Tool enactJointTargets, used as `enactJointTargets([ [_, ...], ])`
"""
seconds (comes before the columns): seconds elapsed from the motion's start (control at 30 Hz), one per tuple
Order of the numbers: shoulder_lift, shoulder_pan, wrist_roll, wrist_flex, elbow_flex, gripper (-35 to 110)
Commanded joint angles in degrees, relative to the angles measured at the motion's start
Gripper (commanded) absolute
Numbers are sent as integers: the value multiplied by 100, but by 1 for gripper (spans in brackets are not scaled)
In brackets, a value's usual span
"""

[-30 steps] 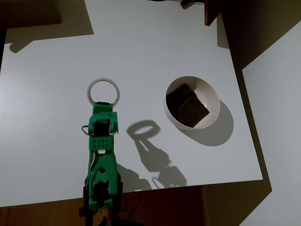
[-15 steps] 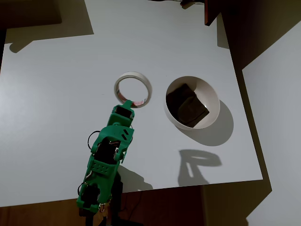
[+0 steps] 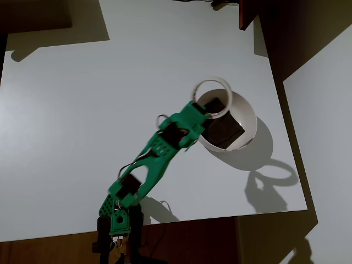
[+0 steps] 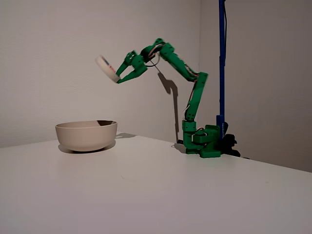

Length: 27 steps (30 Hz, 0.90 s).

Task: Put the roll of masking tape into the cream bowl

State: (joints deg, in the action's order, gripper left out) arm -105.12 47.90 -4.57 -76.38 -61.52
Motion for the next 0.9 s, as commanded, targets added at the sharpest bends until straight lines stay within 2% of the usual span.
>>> enactJointTargets([
  [0.0, 1204, 404, -105, -35, 1626, -8],
  [0.63, 3349, 1248, -35, 237, 2883, -8],
  [0.87, 3797, 1081, 53, 404, 2892, -8],
])
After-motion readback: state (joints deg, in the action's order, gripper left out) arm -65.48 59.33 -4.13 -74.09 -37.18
